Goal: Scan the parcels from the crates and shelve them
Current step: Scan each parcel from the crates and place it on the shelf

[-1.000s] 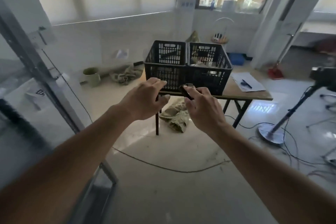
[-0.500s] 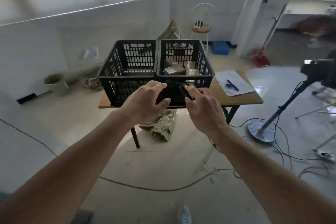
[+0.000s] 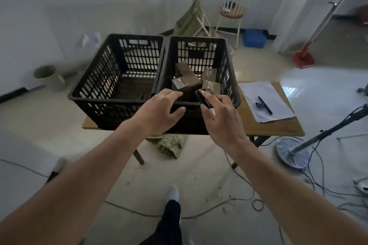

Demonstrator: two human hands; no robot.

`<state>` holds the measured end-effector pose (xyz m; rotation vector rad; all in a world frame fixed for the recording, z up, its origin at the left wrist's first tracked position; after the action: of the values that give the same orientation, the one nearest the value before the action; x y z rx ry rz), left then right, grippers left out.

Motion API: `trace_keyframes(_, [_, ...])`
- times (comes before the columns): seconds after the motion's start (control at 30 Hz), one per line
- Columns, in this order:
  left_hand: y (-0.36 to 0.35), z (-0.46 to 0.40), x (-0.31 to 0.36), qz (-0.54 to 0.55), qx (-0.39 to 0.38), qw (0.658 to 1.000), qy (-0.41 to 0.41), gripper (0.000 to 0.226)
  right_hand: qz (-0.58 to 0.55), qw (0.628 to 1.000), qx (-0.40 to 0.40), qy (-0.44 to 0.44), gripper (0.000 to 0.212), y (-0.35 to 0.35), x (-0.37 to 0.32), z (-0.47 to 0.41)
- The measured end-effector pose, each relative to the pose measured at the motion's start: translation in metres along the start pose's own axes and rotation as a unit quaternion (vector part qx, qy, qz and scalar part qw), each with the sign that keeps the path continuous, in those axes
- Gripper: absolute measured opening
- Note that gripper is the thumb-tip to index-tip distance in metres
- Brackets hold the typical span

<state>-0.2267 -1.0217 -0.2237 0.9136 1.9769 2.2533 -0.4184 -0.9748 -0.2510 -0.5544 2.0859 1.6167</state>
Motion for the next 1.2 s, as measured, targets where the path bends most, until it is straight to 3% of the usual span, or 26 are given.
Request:
trace_keyframes(0.5, [-0.052,-0.229,-0.092,0.019,-0.104,0.994,0.008,0.063,0.036,0.997,-0.056,-0.035,0.049,-0.089,0.076,-0.196])
trace_keyframes(0.83, [-0.118,-0.318,-0.120,-0.023,-0.212,0.973,0.088,0.063,0.021,0.988,-0.141,-0.057,0.049,-0.131,0.130,-0.262])
trace_keyframes(1.0, [-0.148,-0.337,-0.135,-0.056,-0.289,0.941,0.165,0.088,0.015,0.983,-0.173,-0.051,0.048,-0.143,0.144,-0.280])
trace_keyframes(1.2, [-0.147,-0.342,-0.129,-0.159,-0.286,0.936,0.126,0.100,-0.010,0.979,-0.194,-0.064,0.049,-0.145,0.152,-0.286])
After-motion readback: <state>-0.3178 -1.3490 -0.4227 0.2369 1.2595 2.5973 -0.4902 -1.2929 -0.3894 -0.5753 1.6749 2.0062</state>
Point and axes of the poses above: each hand's wrist, its own z-axis away from the middle knuckle, its own y-axis out of the back of the hand, x = y × z, the point moved 4 cm from there along -z, towards the middle knuckle, and after that the axes turned 1 degree about -z, right-handed, at the moved point
